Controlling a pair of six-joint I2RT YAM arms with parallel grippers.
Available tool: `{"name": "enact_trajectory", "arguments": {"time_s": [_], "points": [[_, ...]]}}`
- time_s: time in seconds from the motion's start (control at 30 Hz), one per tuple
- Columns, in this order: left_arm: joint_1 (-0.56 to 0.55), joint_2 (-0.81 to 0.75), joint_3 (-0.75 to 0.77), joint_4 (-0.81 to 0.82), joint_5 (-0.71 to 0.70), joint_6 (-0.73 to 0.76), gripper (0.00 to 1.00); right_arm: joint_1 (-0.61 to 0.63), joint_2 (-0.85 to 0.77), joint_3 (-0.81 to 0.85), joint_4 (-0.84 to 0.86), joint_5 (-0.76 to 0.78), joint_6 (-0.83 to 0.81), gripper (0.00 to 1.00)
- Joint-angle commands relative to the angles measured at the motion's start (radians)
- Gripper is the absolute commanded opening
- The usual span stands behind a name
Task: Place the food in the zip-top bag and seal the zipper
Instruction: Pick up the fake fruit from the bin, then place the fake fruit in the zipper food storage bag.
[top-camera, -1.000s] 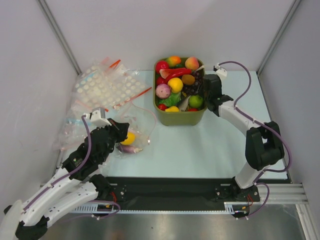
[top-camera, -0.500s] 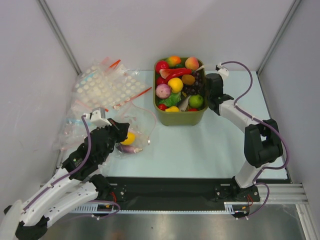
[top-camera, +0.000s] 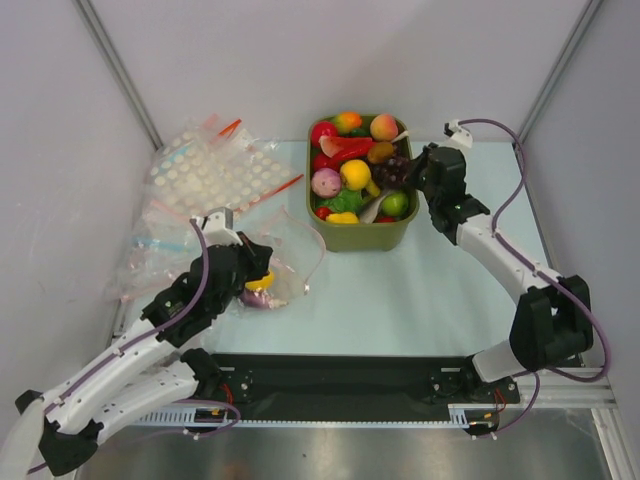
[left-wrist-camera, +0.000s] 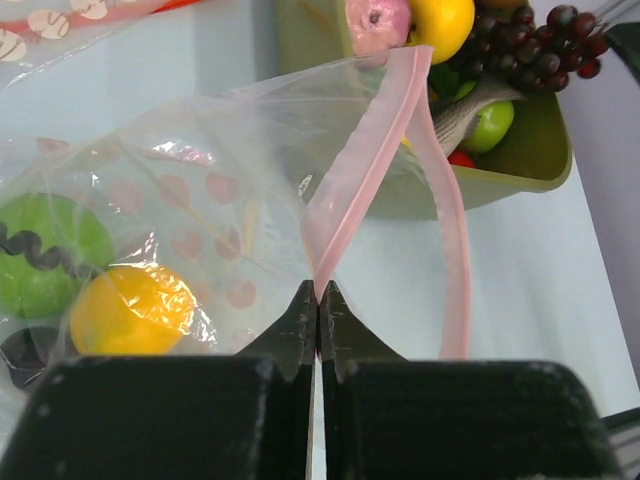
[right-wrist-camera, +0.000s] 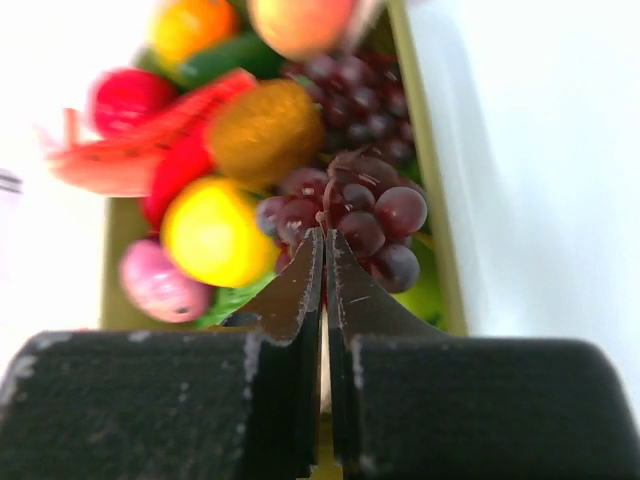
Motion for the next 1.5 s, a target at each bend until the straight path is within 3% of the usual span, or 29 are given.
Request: {"name": "enact_trajectory", "arguments": {"time_s": [0.0,0.3,0.43,0.7,0.93,1.47], "points": [[0.004,0.017,0.07,0.057,0.054,0.006,0.01,0.024,-0.096,0.016,0.028,-0.005,-0.049,0.0],[0.004,0.15,0.138,0.153,0.152,-0.006,0.01,0.101,-0.202,0.073,-0.06,-0.091,-0.076,0.0],[0.004,0.207,0.166,0.145,0.149,0.021,0.0,0.189,-0.286,0.068,-0.101,-0.056,-0.141,0.0],[0.004,0.147,0.121,0.145,0.169,0.032,0.01,0.344,-0.418,0.07,-0.13,-0.03,-0.201,0.0],[0.004,0.049,0.09,0.128,0.138,0.047,0.03,0.438,-0.474,0.101,-0.147,-0.123,-0.211,0.0],[0.004,0.057,0.089,0.125,0.173,0.047,0.02,0.492,-0.467,0.257,-0.147,-0.286,-0.099,0.0]]}}
